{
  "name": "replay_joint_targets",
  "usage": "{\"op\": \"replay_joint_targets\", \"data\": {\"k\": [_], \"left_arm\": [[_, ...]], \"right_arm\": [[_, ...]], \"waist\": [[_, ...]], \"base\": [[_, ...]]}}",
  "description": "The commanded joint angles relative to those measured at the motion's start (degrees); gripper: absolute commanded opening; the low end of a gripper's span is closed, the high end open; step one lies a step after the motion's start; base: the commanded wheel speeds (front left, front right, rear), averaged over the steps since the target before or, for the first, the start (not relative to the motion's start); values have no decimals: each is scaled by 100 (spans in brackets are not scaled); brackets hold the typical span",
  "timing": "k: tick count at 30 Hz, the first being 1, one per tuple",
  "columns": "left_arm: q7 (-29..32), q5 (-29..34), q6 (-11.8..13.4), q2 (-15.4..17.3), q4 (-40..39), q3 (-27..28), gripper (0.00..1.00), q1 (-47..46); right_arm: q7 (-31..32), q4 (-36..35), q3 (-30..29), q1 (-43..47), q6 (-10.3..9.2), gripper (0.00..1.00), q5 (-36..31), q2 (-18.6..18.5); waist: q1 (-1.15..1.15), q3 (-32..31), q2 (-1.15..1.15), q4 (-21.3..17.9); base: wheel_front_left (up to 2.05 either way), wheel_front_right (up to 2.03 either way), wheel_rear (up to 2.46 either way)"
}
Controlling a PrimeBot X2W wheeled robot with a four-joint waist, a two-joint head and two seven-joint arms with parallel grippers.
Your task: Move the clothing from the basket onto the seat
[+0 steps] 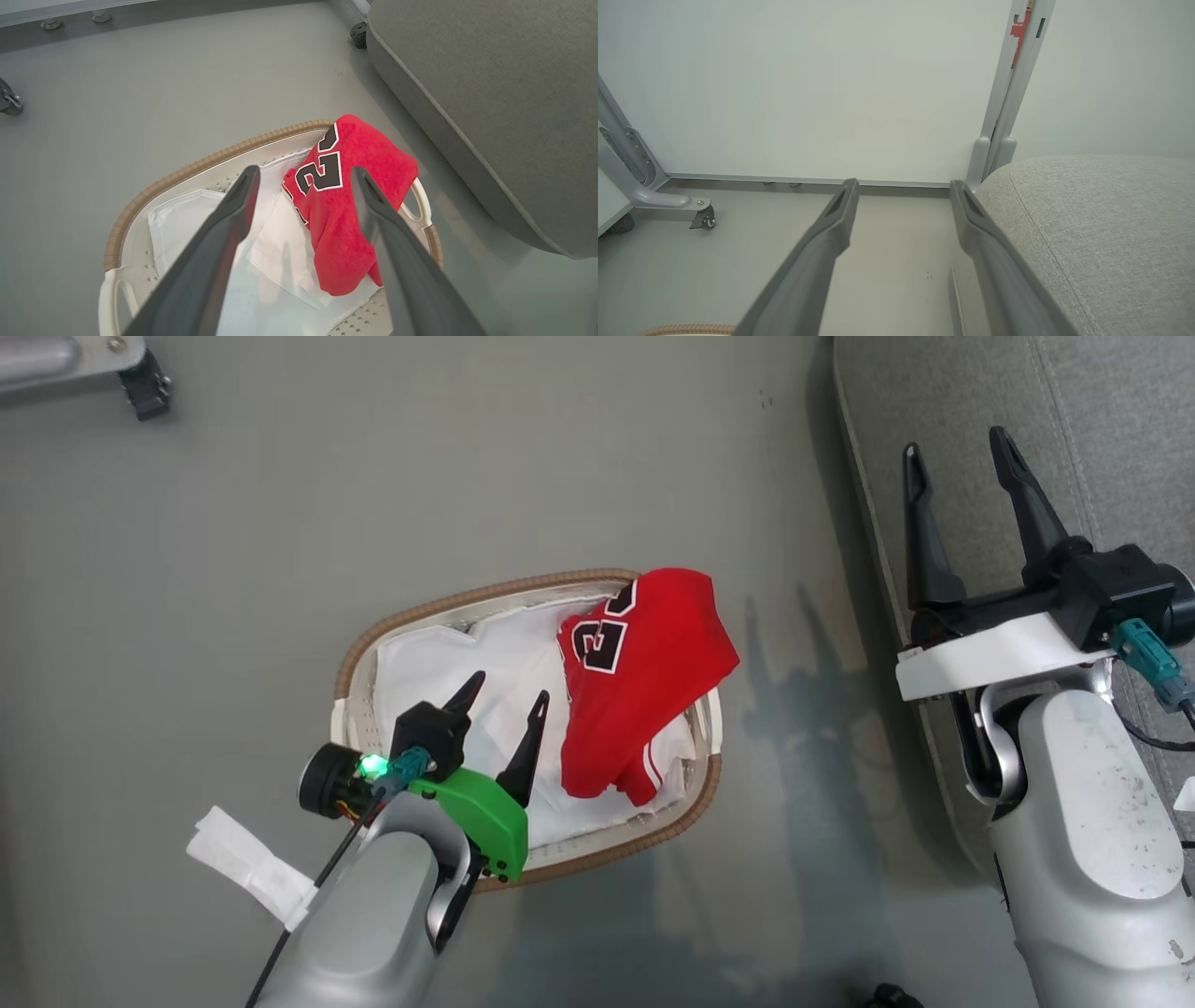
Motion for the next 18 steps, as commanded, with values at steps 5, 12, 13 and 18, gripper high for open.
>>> {"op": "replay_joint_targets", "data": {"k": [5,12,13,18], "left_arm": [[-2,-271,-26,48,394,-468,100,-607],[-1,-637,-28,164,731,-954,100,-1106],[-1,-730,-28,205,794,-1067,100,-1196],[-2,-1287,-28,338,923,-1583,100,-1474]], "right_arm": [[-27,-238,43,-233,-6,100,71,49],[-27,-526,112,-355,-6,100,114,80],[-27,-560,118,-363,-6,100,106,84],[-27,-694,150,-452,-6,100,129,96]], "waist": [[0,1010,0,-553],[0,1546,0,-741],[0,1613,0,-770],[0,1860,0,-891]], "base": [[0,0,0],[0,0,0],[0,0,0],[0,0,0]]}}
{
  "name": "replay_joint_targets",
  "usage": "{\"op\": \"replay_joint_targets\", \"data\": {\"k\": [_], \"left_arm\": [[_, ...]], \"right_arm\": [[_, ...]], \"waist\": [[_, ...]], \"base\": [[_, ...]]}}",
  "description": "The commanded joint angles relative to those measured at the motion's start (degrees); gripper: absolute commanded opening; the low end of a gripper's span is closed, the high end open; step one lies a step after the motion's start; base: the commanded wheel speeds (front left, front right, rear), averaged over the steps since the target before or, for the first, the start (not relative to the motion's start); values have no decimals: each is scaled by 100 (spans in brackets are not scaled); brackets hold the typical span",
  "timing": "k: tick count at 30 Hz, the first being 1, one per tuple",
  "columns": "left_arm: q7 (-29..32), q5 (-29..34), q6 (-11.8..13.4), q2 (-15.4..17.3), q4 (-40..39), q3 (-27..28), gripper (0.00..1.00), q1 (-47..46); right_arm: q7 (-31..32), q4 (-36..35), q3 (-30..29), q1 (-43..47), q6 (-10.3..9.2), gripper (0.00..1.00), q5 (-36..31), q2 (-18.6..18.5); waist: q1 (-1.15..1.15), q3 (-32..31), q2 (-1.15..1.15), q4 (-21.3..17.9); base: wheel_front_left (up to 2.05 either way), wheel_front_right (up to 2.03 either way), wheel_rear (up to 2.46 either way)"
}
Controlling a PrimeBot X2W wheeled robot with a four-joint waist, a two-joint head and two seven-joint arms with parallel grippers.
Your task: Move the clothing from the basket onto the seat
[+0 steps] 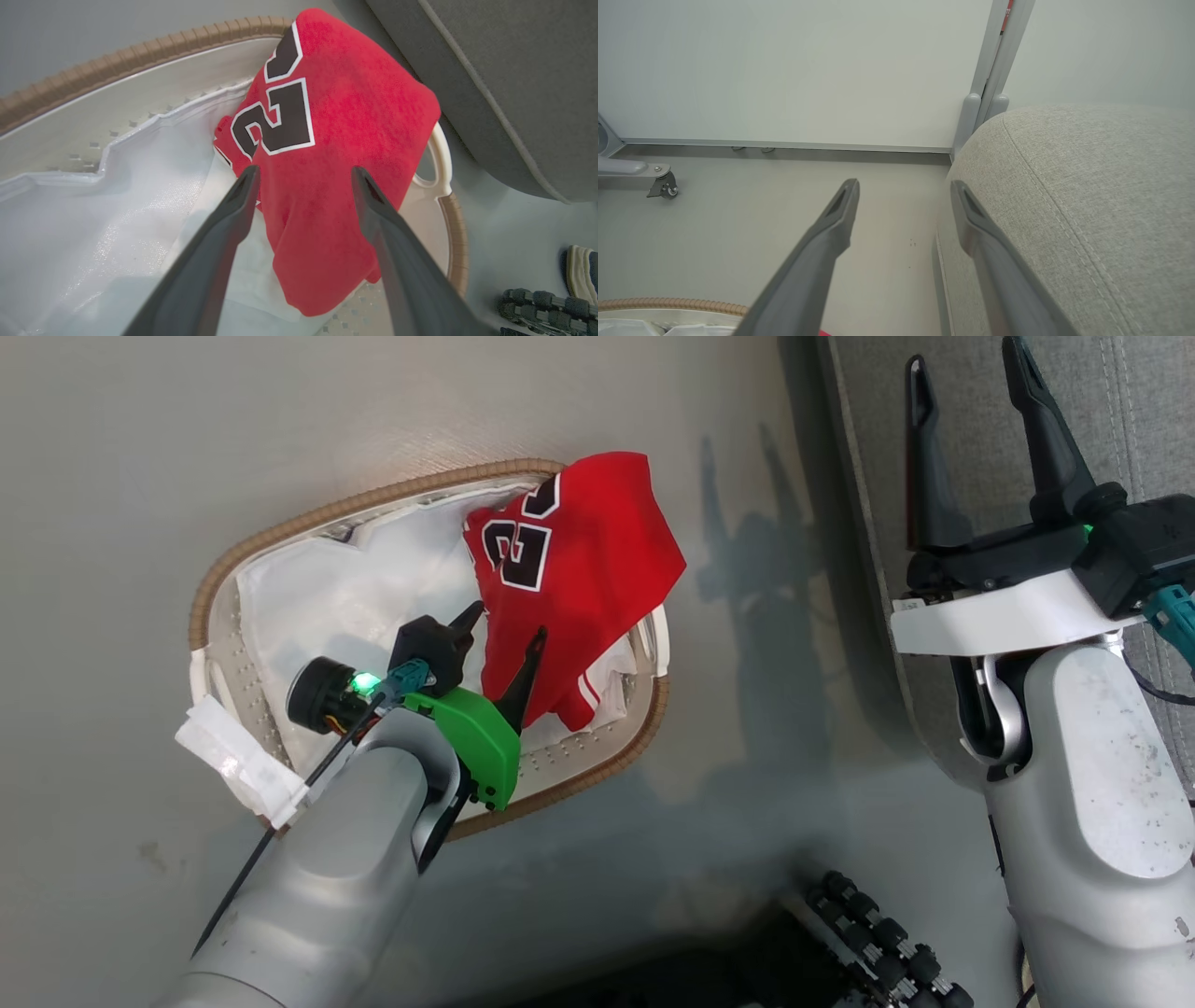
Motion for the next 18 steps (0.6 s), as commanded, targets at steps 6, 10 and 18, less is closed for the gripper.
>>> {"op": "replay_joint_targets", "data": {"k": [6,10,18], "left_arm": [[0,-777,-23,319,93,-771,100,-418],[1,-1171,-23,421,172,-1107,100,-575],[1,-1810,-23,504,185,-1649,69,-792]], "right_arm": [[-27,-173,30,-83,-6,100,41,1],[-27,-228,-26,-57,-6,100,77,3],[-27,-289,-26,-66,-6,100,113,2]], "waist": [[-1,544,0,-353],[-1,670,0,-375],[-1,778,0,-404]], "base": [[0,0,0],[0,0,0],[0,0,0]]}}
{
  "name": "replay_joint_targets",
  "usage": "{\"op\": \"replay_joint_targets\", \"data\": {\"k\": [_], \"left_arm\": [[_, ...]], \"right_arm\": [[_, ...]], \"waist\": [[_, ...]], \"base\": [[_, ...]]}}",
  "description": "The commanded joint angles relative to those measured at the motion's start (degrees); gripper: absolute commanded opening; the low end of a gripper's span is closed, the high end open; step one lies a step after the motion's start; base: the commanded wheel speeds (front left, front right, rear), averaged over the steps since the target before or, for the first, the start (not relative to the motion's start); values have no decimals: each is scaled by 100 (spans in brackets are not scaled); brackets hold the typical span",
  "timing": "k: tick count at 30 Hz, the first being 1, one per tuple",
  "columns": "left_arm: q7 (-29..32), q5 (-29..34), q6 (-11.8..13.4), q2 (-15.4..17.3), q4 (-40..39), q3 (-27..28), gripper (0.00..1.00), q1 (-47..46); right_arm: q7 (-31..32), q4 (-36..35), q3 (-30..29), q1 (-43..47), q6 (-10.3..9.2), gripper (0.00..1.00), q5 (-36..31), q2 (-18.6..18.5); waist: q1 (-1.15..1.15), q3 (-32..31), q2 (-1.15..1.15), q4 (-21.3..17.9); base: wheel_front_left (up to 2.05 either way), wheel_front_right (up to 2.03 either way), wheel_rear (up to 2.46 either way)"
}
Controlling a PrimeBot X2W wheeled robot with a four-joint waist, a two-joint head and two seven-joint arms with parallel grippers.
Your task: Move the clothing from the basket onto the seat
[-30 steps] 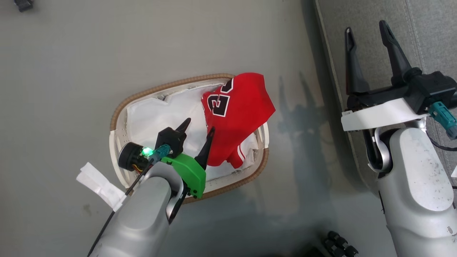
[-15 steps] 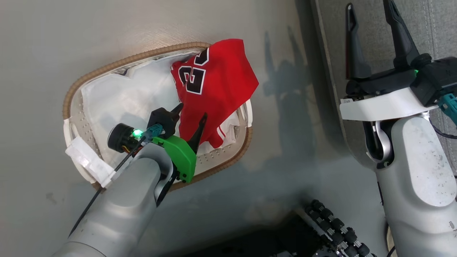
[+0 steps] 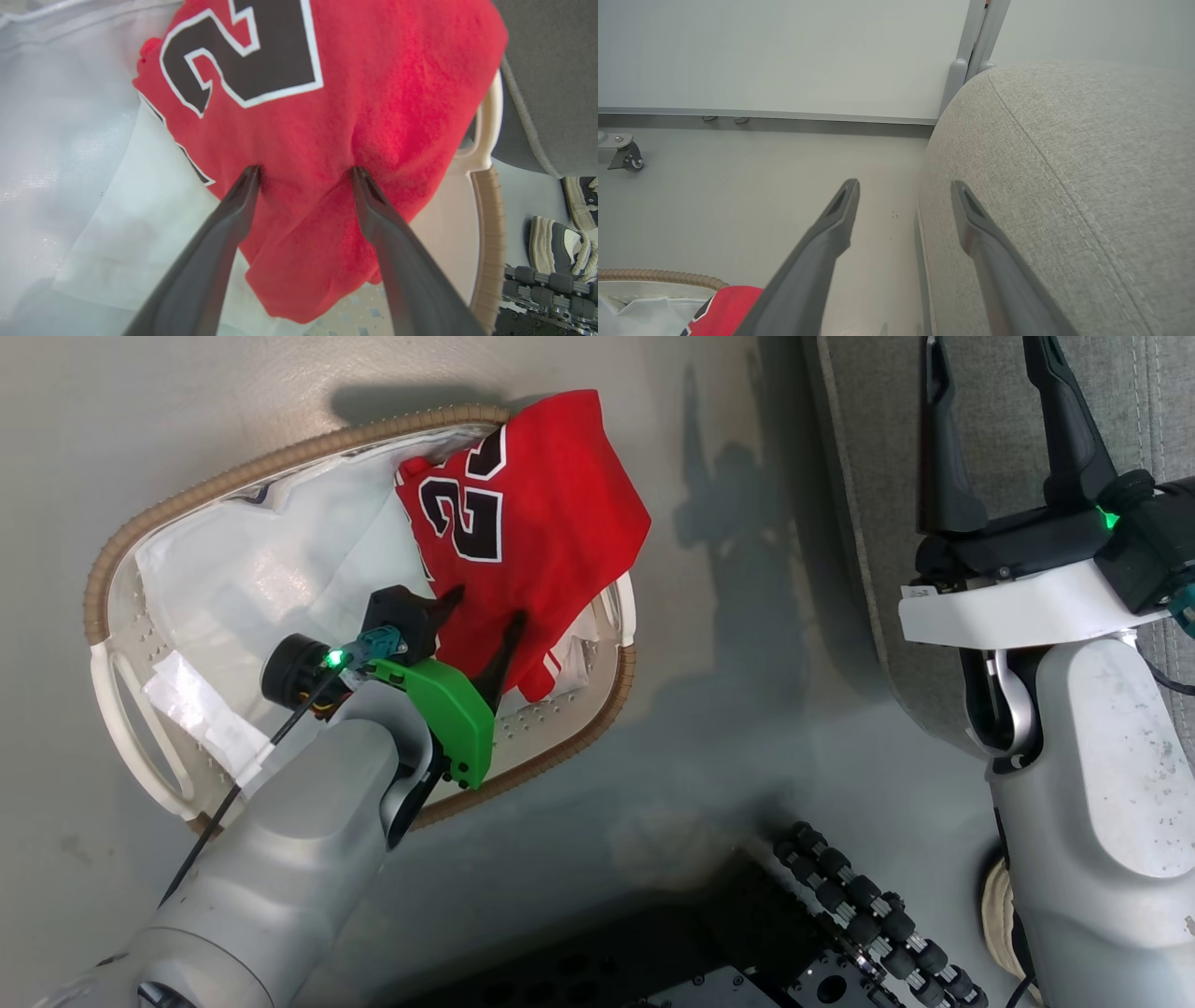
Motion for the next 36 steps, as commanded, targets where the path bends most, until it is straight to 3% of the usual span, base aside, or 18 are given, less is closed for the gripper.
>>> {"op": "replay_joint_targets", "data": {"k": [1,11,36], "left_arm": [[3,-88,-22,50,-29,-72,2,-128],[3,-244,-22,89,-167,-59,0,15],[1,1485,-22,-171,-1950,2041,0,2207]], "right_arm": [[-27,-18,-21,-10,-6,100,18,-9],[-27,143,-30,37,-6,100,23,-11],[-27,885,348,1007,-6,100,-212,-17]], "waist": [[-1,5,0,1],[-1,-462,0,95],[-1,-3121,0,1339]], "base": [[0,0,0],[0,0,0],[0,0,0]]}}
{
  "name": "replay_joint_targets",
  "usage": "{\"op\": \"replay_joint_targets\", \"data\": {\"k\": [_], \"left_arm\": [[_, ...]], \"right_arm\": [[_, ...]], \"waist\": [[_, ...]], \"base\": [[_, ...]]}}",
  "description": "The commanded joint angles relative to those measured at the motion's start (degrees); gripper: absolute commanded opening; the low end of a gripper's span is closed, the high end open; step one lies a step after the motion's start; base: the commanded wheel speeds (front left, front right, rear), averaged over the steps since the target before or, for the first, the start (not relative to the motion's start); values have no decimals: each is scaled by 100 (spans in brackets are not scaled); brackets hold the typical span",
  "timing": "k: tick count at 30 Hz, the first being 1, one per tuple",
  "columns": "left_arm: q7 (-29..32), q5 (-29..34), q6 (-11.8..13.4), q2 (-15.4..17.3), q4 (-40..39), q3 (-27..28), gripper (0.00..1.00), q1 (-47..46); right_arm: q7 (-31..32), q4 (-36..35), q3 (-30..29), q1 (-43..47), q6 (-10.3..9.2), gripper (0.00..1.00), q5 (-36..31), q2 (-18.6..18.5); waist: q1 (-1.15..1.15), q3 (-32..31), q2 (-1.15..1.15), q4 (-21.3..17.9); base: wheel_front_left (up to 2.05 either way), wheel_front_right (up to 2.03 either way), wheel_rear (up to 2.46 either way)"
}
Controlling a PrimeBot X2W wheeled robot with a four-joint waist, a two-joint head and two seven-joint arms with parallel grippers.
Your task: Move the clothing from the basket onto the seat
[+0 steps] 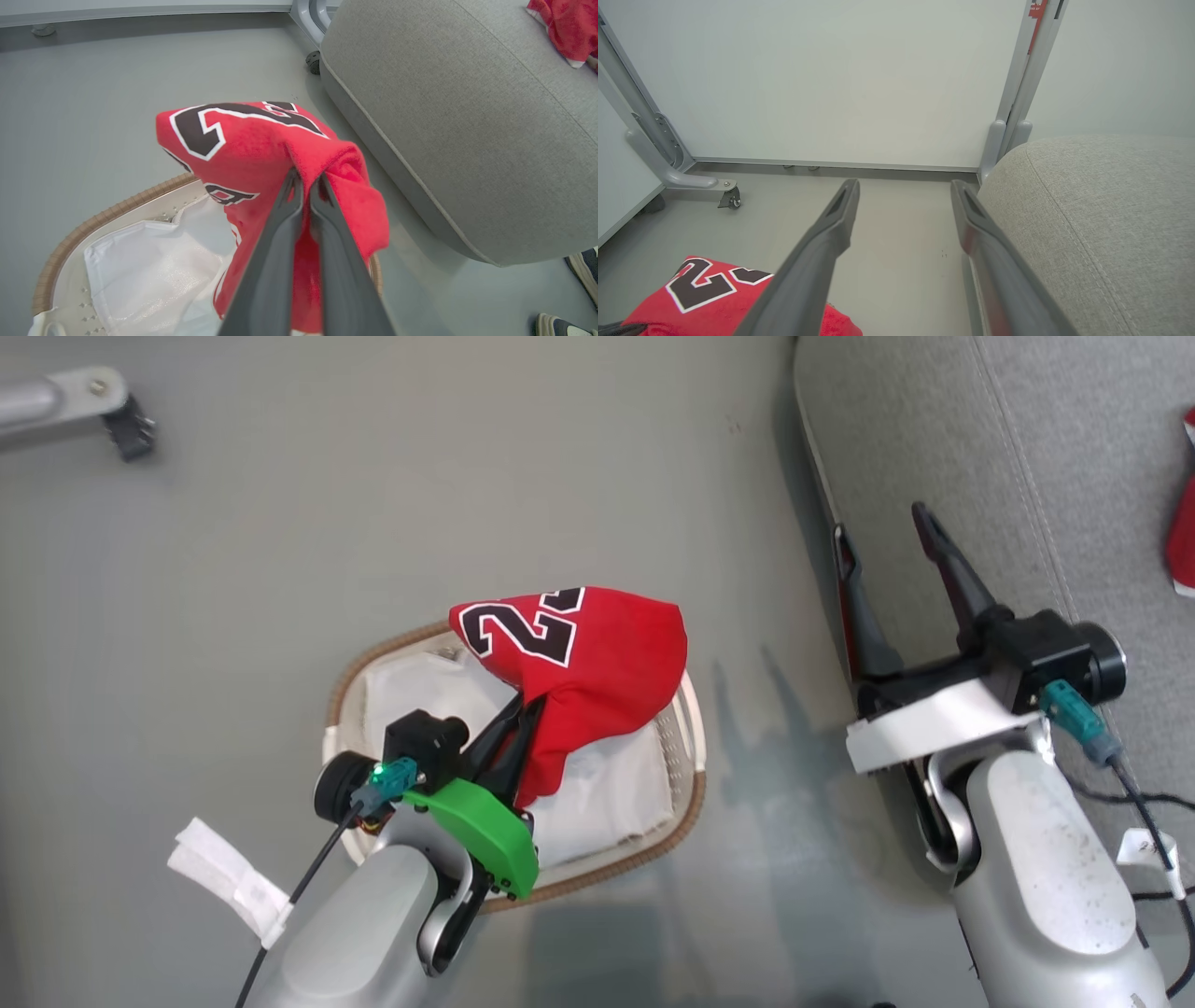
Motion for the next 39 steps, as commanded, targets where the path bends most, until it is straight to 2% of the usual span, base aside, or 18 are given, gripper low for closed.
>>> {"op": "replay_joint_targets", "data": {"k": [1,13,31,36,39], "left_arm": [[-5,138,-22,-24,-112,130,0,175],[-5,855,-23,-93,-1124,1064,0,865],[-4,1272,-23,-127,-2064,1586,0,1065],[-4,1278,-23,-155,-2145,1552,0,1107],[-4,1270,-23,-182,-2156,1485,0,1105]], "right_arm": [[-27,52,6,145,-6,100,-48,-27],[-27,373,50,749,-6,100,24,-28],[-27,636,146,1418,-6,100,282,-27],[-27,570,560,1322,-6,100,132,-22],[-27,499,1086,1117,-6,100,203,-25]], "waist": [[0,-618,0,531],[0,-1525,0,837],[0,-2252,0,863],[0,-2290,0,879],[0,-2293,0,923]], "base": [[0,0,0],[0,0,0],[0,0,0],[0,0,0],[0,0,0]]}}
